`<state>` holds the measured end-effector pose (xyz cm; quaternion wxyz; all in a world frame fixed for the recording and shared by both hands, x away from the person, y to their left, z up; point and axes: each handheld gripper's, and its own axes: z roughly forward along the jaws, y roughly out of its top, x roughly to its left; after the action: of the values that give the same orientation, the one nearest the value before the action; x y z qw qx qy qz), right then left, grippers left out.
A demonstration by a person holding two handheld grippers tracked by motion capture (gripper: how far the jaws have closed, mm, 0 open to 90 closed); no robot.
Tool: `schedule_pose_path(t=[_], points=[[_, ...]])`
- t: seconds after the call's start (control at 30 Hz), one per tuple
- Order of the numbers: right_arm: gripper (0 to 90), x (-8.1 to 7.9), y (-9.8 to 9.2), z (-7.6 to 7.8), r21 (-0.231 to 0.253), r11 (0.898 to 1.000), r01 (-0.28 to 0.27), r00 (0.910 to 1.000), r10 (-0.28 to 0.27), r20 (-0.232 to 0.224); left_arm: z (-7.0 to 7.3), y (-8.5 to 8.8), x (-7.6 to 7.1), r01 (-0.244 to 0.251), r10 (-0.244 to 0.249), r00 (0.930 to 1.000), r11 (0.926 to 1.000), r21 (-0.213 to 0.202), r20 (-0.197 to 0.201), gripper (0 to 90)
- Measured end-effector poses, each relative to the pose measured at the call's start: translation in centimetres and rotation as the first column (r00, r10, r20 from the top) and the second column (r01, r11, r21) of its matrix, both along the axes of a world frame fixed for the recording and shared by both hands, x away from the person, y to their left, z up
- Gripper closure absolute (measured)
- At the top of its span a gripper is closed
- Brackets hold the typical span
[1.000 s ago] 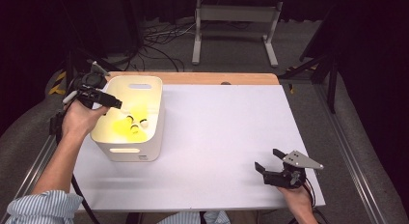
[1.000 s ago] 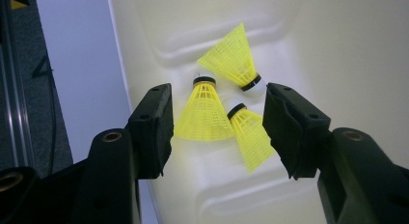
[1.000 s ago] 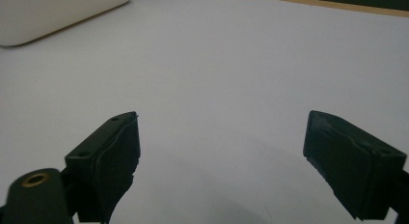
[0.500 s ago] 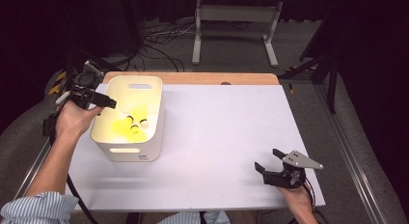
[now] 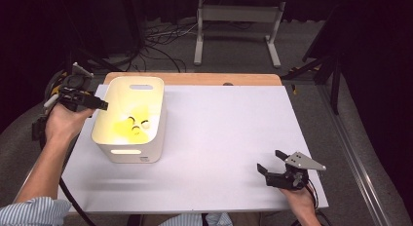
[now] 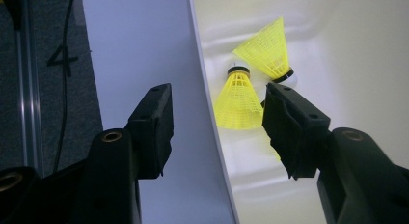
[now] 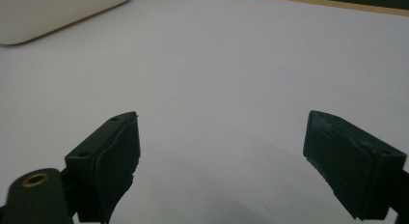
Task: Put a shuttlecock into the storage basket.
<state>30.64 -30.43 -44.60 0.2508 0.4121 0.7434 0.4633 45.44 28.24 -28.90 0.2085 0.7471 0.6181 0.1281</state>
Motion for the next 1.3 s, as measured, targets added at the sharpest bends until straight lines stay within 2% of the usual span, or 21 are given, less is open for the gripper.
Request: schedule_pose_path(t=[0.27,0.5,1.0,1.3], points=[[13.3,0.0,0.0,0.0,-0.001,1.000,-0.001,1.0000,0.001,0.000,-0.4,1.1,-0.4,-0.027,0.027,0.9996,0.9996,-0.008,0.000,44.4],[13.3,0.0,0.0,0.0,-0.003,1.000,-0.002,1.0000,0.002,0.000,-0.7,1.6,-0.6,-0.037,0.037,0.9993,0.9993,0.004,0.000,44.3],[13.3,0.0,0.1,0.0,-0.003,1.000,-0.004,1.0000,0.004,0.000,-0.9,2.6,-1.2,-0.063,0.063,0.9980,0.9978,-0.019,0.010,44.2],[13.4,0.0,0.1,0.0,-0.002,1.000,-0.004,1.0000,0.004,0.000,-1.6,3.3,-1.6,-0.078,0.078,0.9970,0.9965,-0.031,0.002,44.1]])
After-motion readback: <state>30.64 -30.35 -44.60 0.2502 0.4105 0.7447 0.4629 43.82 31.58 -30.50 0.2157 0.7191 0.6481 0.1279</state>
